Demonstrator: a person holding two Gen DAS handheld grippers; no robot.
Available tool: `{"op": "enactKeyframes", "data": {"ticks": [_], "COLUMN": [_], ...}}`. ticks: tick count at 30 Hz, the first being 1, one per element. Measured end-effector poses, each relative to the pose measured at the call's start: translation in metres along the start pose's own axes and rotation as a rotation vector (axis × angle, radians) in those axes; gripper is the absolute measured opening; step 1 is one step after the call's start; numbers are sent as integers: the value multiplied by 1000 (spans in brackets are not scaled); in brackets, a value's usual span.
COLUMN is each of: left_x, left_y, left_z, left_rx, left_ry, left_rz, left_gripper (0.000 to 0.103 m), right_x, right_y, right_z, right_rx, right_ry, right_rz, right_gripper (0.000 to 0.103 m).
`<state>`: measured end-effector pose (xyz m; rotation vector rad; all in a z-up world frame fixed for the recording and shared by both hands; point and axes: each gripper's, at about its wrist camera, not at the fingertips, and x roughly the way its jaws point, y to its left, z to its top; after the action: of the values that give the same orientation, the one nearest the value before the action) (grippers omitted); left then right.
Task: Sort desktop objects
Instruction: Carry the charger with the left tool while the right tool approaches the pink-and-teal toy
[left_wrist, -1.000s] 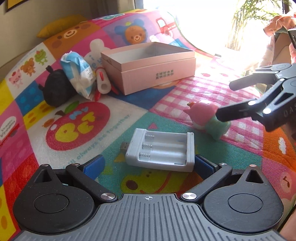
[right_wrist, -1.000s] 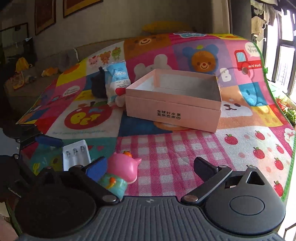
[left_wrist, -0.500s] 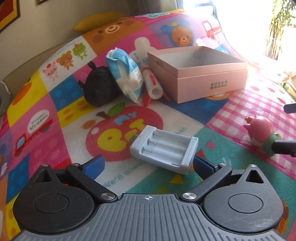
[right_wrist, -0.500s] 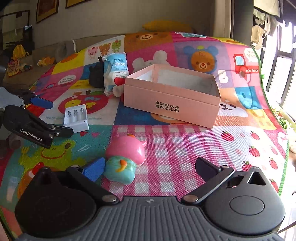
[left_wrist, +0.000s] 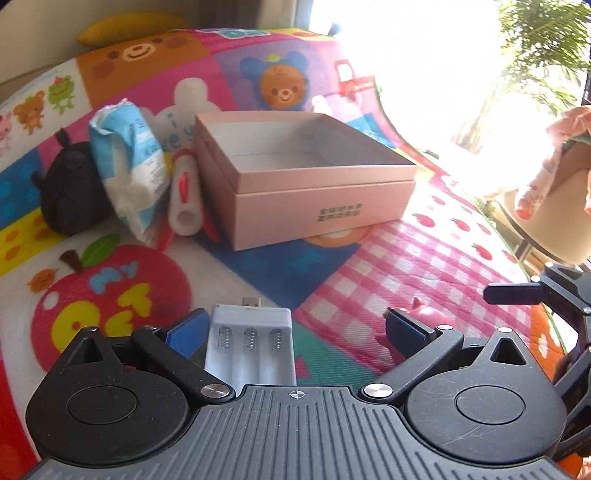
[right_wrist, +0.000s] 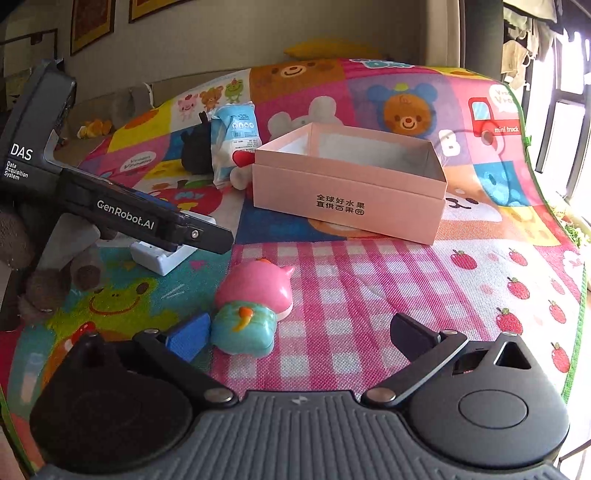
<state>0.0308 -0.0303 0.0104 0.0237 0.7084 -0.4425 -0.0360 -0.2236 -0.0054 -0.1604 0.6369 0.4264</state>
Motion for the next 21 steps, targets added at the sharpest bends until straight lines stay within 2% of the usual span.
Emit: {"op": "enactKeyframes", "data": {"ticks": [5,11,13,17,19,21], "left_x": [-5,-26,-31,-35,-35,-38], "left_y": [-5,0,9,32,41,43], "left_z": [-8,-29,-30,-26,-25,-25], "left_rx": [26,135,119,45,1,-23], "left_ry": [14,48,47,39,36,26], "left_rz": [91,260,300,428,445,419], "left_gripper": [103,103,103,103,103,103], "right_x": [3,5,7,12,16,16], "right_y": [2,-1,0,1,-1,-4], "right_z": [0,-1,-1,0,1,1], "right_rx": [-5,9,11,10,32,54], "right_ry": [18,33,43,81,107,105], "right_rz": [7,12,8,-5,5,9], "right_gripper": [103,103,103,103,103,103]}}
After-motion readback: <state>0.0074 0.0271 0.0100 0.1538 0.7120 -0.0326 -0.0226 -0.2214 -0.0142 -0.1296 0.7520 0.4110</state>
